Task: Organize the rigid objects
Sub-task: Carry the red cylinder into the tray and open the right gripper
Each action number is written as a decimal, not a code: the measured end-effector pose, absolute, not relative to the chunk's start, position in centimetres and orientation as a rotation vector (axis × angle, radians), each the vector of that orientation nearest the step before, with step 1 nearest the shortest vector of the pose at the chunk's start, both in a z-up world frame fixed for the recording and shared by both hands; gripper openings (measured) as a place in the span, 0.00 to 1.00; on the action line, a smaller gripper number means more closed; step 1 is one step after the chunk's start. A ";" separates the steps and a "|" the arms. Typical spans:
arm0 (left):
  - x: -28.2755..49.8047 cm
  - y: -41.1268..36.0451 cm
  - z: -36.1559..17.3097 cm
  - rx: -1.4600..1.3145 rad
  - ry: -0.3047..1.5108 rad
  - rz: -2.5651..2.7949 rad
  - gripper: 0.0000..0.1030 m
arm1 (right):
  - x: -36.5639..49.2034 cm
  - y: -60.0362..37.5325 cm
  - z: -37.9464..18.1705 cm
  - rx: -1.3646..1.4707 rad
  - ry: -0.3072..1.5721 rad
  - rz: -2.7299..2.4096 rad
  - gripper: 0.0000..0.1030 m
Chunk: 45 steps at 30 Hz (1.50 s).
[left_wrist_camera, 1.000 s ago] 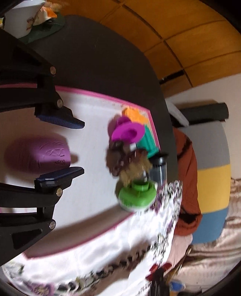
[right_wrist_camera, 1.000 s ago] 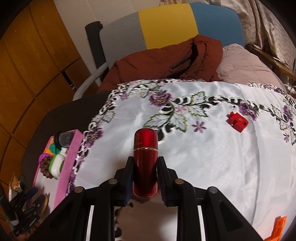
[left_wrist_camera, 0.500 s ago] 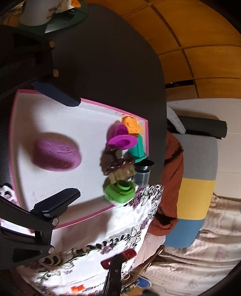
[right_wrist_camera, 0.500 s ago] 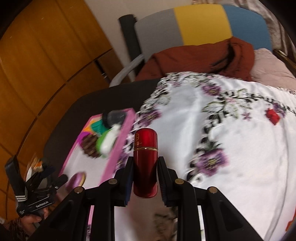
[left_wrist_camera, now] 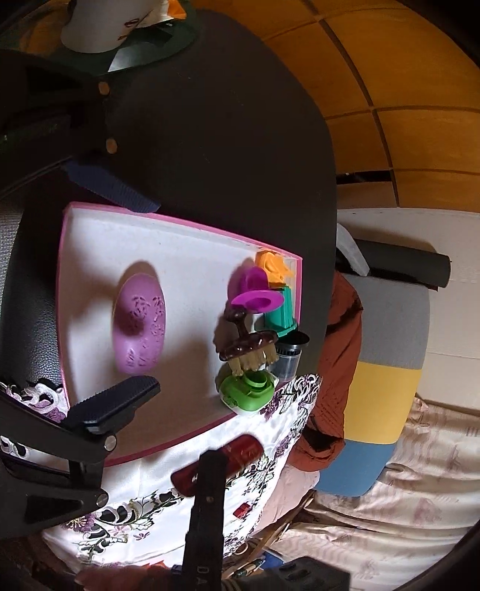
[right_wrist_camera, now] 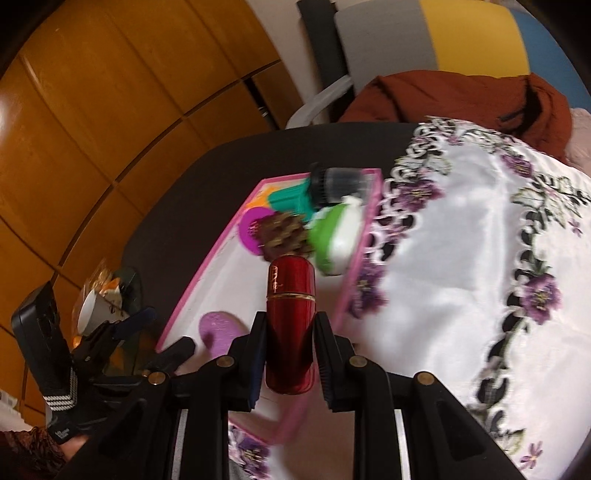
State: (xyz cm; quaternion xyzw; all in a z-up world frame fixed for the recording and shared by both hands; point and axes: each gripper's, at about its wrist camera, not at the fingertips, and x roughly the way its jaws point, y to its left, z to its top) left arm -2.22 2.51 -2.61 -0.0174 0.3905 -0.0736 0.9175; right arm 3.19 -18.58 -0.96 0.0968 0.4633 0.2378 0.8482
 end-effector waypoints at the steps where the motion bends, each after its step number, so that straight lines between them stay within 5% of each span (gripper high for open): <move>1: -2.3 2.6 -2.7 -0.038 0.804 -0.151 0.88 | 3.3 -17.9 -1.0 0.194 0.979 0.508 0.23; 23: -3.6 6.0 -3.8 -0.136 0.825 -0.143 0.88 | 8.8 -7.4 -5.3 0.130 1.126 0.547 0.23; 45: -3.8 5.4 -3.7 -0.147 0.827 -0.161 0.88 | 6.4 -9.3 -3.5 0.122 1.065 0.513 0.25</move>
